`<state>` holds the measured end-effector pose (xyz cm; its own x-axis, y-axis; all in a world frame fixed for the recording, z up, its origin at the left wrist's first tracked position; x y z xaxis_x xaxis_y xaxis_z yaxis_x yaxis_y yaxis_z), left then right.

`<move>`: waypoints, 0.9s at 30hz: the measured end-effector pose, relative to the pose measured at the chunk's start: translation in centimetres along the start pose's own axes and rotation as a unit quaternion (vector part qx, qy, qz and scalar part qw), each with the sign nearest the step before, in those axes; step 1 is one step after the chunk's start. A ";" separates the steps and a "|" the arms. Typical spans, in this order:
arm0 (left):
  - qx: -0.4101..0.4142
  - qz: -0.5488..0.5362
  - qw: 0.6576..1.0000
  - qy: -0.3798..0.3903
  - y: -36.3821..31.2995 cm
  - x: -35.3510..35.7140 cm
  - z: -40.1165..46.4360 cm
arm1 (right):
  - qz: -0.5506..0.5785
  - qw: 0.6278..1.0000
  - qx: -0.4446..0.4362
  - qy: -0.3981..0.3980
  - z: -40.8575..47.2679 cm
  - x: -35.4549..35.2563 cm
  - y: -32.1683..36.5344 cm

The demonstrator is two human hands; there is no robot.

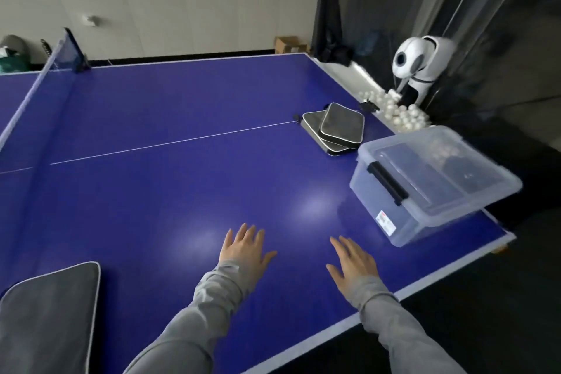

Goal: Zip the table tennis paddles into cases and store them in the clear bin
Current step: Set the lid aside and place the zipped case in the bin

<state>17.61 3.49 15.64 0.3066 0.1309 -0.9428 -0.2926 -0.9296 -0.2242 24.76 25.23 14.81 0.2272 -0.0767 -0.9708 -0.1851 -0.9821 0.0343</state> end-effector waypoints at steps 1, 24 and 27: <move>0.009 0.000 1.000 -0.004 -2.6 -0.1 0.2 | 0.004 1.000 0.005 -0.009 -0.6 -0.8 -2.1; 0.064 -0.031 0.994 -0.086 -35.3 -2.8 15.0 | 0.001 0.991 0.097 -0.089 4.3 -10.0 -38.0; 0.041 -0.026 0.994 -0.094 -36.0 -2.7 18.8 | -0.008 0.992 0.093 -0.087 8.2 -11.5 -40.6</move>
<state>10.24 43.03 21.65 0.1506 0.2479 -0.9570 -0.3558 -0.8896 -0.2864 21.87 67.38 22.59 0.0667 -0.0142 -0.9977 -0.3591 -0.9333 -0.0107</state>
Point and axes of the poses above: each hand's wrist, its own z-axis towards the middle knuckle, its own x-axis out of the palm, y = z × x, the point moved 5 cm from there along z, towards the middle knuckle, and after that the axes turned 5 degrees about -z, right-handed, at the moved point
